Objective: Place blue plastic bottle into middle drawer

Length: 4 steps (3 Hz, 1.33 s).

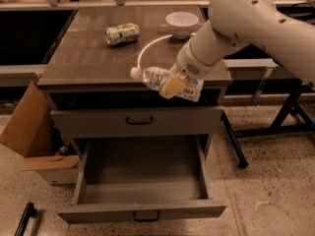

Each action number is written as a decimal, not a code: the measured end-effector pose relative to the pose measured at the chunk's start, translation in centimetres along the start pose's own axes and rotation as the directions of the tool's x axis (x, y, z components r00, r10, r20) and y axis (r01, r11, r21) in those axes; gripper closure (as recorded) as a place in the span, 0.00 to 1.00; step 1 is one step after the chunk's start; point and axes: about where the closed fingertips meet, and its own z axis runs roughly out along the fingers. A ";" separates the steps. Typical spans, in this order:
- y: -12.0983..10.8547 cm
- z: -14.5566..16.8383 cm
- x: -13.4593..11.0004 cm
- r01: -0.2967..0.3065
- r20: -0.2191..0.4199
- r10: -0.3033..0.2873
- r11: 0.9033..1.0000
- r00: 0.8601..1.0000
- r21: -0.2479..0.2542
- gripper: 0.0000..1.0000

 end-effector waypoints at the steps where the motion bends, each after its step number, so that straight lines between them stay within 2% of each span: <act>1: 2.6 2.8 2.4 -0.048 -0.003 0.048 0.998 0.999 -0.034 1.00; 2: 4.7 5.2 4.2 -0.092 -0.025 0.091 0.994 0.996 -0.066 1.00; 4: 8.2 9.3 6.2 -0.168 -0.046 0.163 0.974 0.986 -0.151 1.00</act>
Offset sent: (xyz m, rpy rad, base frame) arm -0.0589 0.0083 -0.1128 0.0228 0.1753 -0.0774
